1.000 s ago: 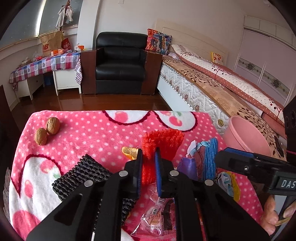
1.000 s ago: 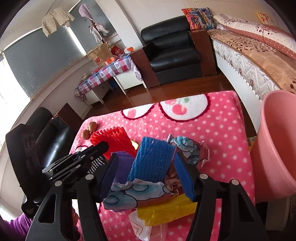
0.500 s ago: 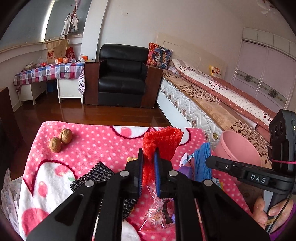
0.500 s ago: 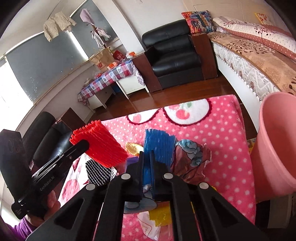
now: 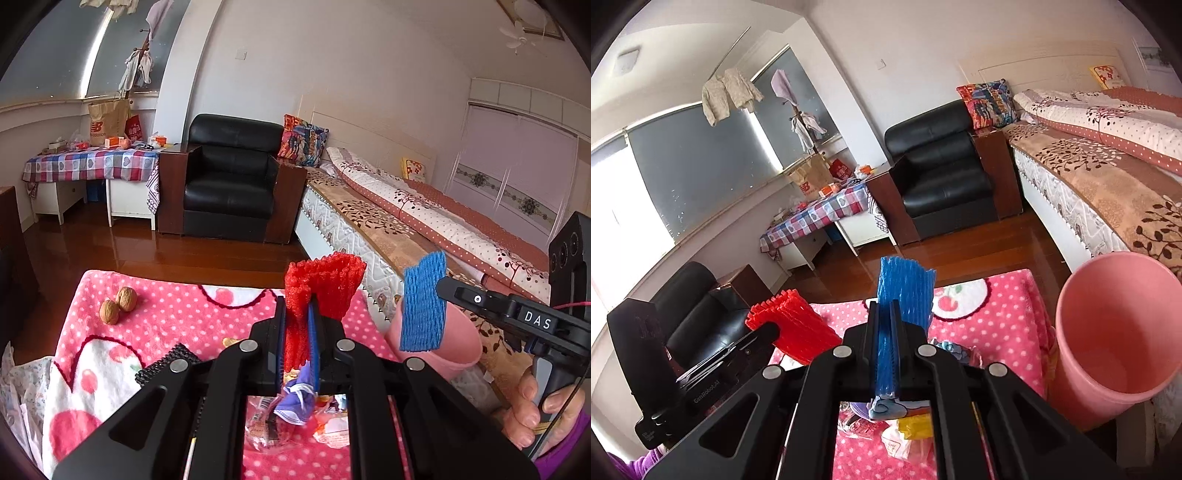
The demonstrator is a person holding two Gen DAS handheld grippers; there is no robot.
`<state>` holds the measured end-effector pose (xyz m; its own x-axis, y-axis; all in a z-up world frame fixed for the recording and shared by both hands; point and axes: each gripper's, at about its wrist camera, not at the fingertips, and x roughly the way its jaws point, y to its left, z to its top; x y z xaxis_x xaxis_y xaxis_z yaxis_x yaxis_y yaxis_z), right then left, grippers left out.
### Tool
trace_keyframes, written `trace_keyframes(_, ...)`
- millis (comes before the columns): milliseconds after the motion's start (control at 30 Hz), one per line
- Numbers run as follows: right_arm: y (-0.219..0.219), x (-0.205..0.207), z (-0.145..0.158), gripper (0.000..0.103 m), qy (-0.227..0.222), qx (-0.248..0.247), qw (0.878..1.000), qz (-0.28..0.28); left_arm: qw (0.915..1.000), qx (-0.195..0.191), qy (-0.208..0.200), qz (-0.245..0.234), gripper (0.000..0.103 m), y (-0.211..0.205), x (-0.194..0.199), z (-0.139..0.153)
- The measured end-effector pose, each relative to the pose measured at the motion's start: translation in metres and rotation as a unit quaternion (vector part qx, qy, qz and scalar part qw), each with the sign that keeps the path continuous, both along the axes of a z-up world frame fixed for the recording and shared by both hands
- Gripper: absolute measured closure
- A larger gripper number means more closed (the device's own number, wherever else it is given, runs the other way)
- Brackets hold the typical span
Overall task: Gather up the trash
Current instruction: 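Carry both scrubbers over the pink bucket and open both tools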
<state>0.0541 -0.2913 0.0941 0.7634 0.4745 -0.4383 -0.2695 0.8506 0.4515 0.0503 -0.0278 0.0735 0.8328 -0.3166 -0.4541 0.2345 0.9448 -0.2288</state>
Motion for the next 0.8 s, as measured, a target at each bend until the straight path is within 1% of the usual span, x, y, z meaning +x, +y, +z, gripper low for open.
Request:
trace_keyframes(100, -0.021, -0.011, 0.005, 0.098, -0.002, 0.005, 1.0, -0.026, 0.9997, -0.012, 0.0, -0.019, 0.093, -0.015, -0.003, 0.007)
trace_keyframes(167, -0.039, -0.02, 0.008, 0.098, -0.004, 0.005, 0.999, -0.048, 0.9994, -0.011, 0.0, -0.032, 0.093, -0.029, -0.003, 0.01)
trace_keyframes(333, -0.086, -0.027, -0.001, 0.098, 0.003, 0.008, 0.995, -0.095, 0.9976, -0.013, 0.007, -0.068, 0.093, -0.072, 0.007, 0.013)
trace_keyframes(467, -0.124, -0.021, -0.013, 0.098, 0.016, 0.014, 0.992, -0.126, 0.9947, -0.015, 0.017, -0.1, 0.093, -0.113, 0.022, 0.011)
trace_keyframes(567, -0.144, -0.014, -0.024, 0.098, 0.025, 0.007, 0.989, -0.143, 0.9924, -0.013, 0.024, -0.12, 0.093, -0.143, 0.035, 0.005)
trace_keyframes(667, -0.16, -0.005, -0.037, 0.098, 0.035, 0.003, 0.987, -0.154, 0.99, -0.011, 0.037, -0.136, 0.093, -0.171, 0.049, -0.007)
trace_keyframes(800, -0.171, 0.009, -0.05, 0.098, 0.045, -0.006, 0.985, -0.167, 0.9874, -0.003, 0.054, -0.149, 0.093, -0.202, 0.064, -0.023)
